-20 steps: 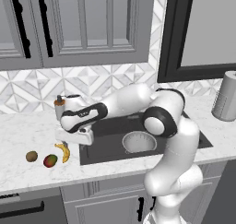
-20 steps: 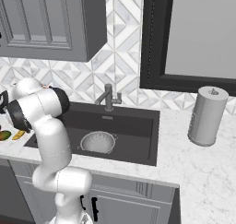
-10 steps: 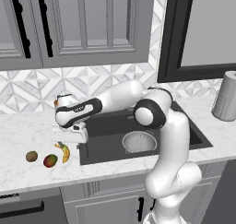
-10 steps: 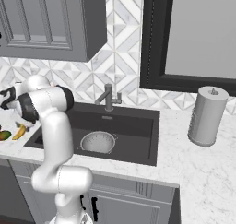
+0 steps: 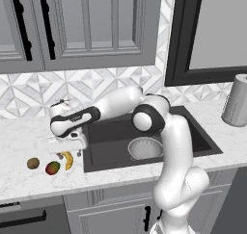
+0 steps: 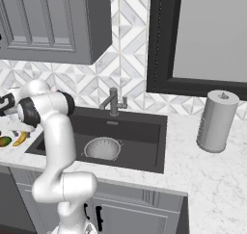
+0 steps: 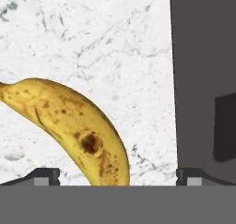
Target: Put the colander in the sink, put the kiwi, banana, mango in the colander, and turn on the sink faucet and pour water over the colander.
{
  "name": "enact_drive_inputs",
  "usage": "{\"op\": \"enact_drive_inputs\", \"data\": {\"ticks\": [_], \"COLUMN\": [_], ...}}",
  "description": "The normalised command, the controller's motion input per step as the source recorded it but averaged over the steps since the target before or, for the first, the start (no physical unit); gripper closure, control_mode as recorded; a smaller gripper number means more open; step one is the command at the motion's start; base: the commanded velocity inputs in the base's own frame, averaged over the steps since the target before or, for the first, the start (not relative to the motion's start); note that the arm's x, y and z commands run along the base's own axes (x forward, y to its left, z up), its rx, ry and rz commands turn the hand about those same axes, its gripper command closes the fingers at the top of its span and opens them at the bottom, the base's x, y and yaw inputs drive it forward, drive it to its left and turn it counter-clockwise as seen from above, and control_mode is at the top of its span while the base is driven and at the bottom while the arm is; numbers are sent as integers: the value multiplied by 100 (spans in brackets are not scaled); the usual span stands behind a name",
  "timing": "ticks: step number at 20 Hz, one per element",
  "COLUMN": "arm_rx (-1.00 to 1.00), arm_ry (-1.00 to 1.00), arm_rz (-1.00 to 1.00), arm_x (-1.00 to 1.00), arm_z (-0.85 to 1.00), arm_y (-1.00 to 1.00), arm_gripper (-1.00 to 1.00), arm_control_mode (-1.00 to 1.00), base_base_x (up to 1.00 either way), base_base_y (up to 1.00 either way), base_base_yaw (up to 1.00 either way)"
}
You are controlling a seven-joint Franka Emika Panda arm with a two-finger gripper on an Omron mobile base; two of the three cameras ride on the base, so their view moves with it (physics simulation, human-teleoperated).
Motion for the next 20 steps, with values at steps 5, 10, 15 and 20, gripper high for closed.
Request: {"op": "enact_drive_inputs", "data": {"ticks": [5,10,15,20], "arm_rx": [0,6,1,0], "arm_ry": [-7,-11,-3,-1], "arm_rz": [27,15,4,2], "arm_x": [4,5,0,0], "arm_z": [-35,-37,-16,-8], "arm_y": [0,0,0,0], "arm_gripper": [-100,-100,100,100], "arm_control_mode": [-100,-100,-100,-100], "base_base_x": [0,0,0,0], "base_base_y": [0,0,0,0], "base_base_yaw": [0,0,0,0]}}
